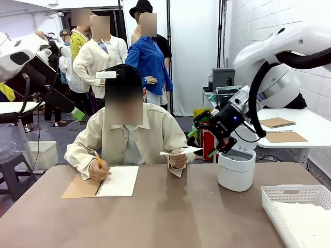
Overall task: Sort the paper based on its condition.
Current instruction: If a person hands you a paper, place it in the Organizing basket , and if it's crumpled, put it in the Trash can.
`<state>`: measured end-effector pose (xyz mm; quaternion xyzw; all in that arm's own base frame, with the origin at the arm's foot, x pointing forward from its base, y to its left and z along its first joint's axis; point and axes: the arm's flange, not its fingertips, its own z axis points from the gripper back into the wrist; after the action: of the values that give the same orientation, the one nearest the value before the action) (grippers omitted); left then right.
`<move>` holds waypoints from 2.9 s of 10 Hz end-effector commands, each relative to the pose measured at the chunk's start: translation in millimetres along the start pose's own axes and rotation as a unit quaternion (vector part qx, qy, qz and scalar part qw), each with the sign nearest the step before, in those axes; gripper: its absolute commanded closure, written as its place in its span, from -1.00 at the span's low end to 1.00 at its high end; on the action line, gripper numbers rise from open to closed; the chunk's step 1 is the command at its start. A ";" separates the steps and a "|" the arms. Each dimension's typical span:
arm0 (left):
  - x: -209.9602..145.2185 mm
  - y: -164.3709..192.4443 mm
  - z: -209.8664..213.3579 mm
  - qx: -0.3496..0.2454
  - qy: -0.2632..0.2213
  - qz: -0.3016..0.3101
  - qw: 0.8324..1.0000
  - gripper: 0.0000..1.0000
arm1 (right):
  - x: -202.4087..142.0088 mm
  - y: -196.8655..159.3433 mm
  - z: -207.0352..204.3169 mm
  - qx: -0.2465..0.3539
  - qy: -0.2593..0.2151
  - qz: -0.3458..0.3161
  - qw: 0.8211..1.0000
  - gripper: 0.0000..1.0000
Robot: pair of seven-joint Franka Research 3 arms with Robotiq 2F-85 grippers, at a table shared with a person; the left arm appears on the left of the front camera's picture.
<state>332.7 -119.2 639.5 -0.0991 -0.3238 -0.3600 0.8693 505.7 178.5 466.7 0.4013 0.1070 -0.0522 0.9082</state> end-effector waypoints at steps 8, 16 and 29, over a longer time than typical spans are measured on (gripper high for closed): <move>-0.6 0.9 0.0 -0.003 -0.001 0.003 1.000 -1.00 | 52.6 -39.7 -39.8 0.157 0.040 -0.087 0.983 -1.00; -0.6 0.9 0.0 -0.003 -0.001 0.003 1.000 -1.00 | 47.6 -42.1 -39.5 0.141 0.040 -0.095 0.985 1.00; -0.6 0.9 0.0 -0.003 -0.001 0.003 1.000 -1.00 | 8.9 0.9 -6.2 0.150 0.041 0.002 0.988 1.00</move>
<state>332.8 -119.1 639.4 -0.0991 -0.3237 -0.3600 0.8694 523.5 184.5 446.0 0.5311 0.1458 -0.0765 0.8312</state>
